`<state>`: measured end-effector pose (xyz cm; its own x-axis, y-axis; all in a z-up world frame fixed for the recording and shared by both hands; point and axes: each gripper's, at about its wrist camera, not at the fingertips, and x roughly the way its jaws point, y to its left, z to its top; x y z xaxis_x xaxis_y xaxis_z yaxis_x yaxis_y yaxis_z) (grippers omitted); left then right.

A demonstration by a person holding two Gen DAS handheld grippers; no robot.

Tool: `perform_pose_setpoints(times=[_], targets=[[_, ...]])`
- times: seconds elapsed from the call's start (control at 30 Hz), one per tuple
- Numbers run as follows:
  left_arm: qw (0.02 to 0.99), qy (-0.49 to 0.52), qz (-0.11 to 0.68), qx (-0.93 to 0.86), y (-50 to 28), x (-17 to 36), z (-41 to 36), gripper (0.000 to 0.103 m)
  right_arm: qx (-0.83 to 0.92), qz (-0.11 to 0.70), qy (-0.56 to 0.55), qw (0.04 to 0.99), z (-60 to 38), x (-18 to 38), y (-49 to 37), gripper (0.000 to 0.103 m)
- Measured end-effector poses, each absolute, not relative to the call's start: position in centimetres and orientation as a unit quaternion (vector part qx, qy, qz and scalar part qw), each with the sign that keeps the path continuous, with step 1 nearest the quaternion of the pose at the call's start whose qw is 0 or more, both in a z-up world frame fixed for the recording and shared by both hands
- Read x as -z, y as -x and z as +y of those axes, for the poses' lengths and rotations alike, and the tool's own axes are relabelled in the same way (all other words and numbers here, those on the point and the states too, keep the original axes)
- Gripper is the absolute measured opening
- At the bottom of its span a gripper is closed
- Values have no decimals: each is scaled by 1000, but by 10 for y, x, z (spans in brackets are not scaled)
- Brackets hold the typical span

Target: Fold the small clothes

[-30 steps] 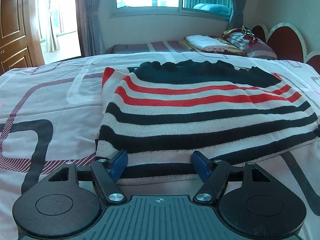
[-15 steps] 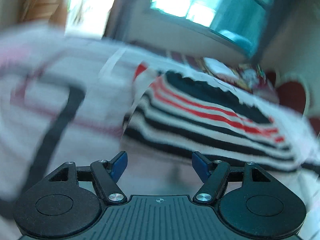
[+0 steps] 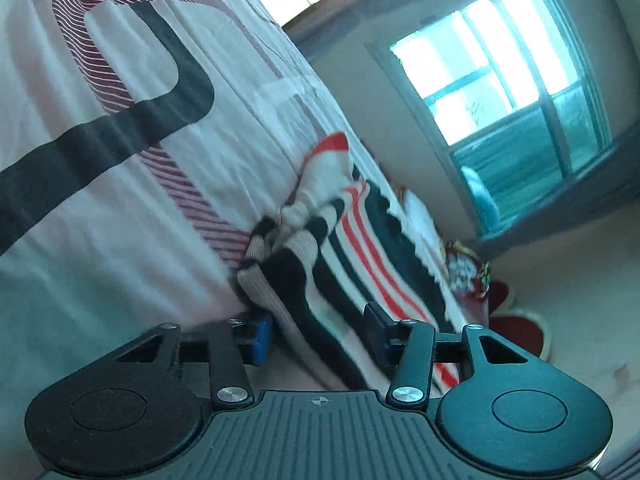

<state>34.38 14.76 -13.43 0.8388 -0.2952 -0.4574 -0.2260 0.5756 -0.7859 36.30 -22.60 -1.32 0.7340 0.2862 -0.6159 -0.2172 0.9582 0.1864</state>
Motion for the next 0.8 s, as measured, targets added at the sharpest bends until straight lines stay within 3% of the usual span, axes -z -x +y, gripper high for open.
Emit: perform_pose_setpoints(times=[0.27, 0.33, 0.37, 0.5, 0.57, 0.8], targets=[[844, 473, 254, 2, -379, 136, 150, 49, -140, 346, -98, 923, -232, 23, -391, 22], [847, 466, 257, -6, -387, 135, 149, 40, -142, 347, -107, 921, -230, 26, -400, 22], [849, 454, 269, -16, -392, 135, 148, 28, -144, 348, -111, 920, -228, 28, -405, 22], [844, 473, 254, 9, -390, 135, 155, 18, -152, 354, -118, 915, -219, 31, -418, 20], [841, 495, 216, 38, -378, 132, 160, 18, -158, 351, -114, 916, -213, 29, -420, 20], [827, 505, 245, 11, -381, 150, 161, 18, -163, 363, -102, 912, -202, 33, -436, 19]])
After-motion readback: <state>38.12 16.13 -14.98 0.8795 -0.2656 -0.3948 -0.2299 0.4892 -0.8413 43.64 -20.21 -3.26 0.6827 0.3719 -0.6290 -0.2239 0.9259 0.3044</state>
